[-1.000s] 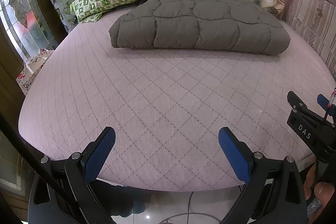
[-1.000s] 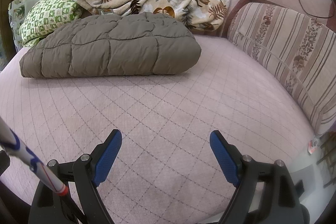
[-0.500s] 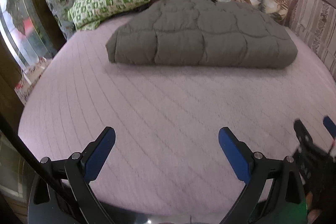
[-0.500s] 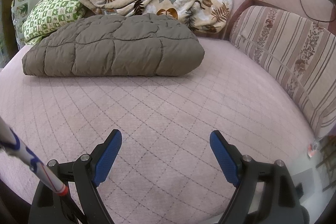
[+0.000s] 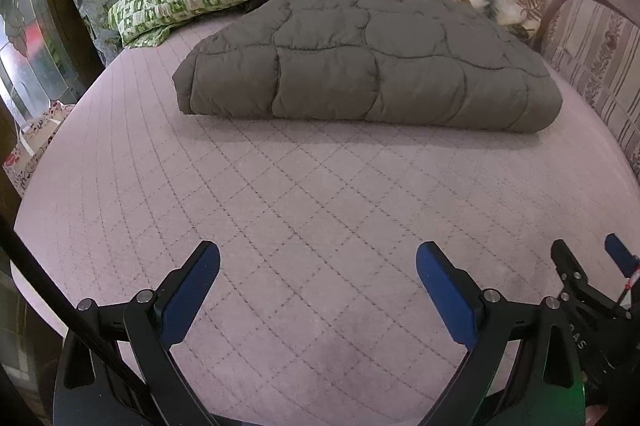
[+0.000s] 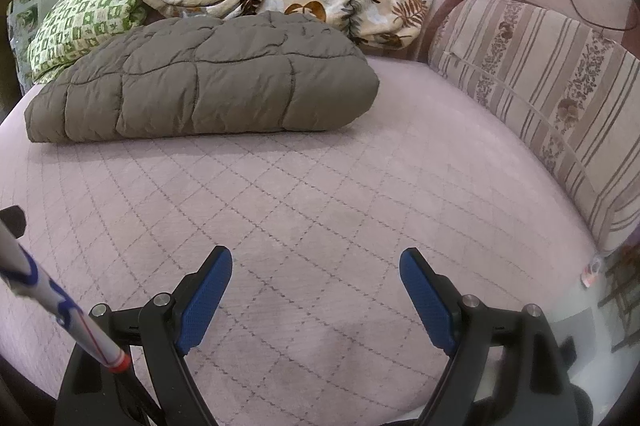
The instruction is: Fold large clothes
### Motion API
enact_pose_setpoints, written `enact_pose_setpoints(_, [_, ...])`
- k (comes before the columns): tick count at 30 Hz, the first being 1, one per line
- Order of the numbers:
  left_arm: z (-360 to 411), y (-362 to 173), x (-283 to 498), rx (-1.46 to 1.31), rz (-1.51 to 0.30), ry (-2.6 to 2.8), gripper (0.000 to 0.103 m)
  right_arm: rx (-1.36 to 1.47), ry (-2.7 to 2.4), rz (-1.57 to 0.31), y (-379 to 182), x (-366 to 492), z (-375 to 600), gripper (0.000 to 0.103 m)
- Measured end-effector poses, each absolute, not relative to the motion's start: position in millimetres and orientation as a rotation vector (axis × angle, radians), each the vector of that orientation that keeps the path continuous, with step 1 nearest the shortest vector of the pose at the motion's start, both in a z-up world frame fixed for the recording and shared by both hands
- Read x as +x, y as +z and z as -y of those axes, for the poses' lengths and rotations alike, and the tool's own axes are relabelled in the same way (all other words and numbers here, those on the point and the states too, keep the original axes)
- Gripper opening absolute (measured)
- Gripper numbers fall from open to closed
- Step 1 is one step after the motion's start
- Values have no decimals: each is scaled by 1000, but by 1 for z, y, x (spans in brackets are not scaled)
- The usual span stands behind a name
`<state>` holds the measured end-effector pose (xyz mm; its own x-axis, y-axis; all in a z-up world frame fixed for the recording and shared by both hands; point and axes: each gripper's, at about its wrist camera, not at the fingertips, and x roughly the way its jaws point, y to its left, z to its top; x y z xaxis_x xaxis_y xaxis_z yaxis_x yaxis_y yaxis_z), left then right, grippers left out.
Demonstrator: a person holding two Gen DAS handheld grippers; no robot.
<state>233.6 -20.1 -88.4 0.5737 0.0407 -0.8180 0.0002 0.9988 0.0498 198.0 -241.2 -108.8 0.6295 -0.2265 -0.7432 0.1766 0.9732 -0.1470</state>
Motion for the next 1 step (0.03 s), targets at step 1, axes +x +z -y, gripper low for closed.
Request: enact_pose_setpoints(1, [20, -90, 235, 51, -964, 27, 98, -68, -228, -861, -110, 198, 240, 89])
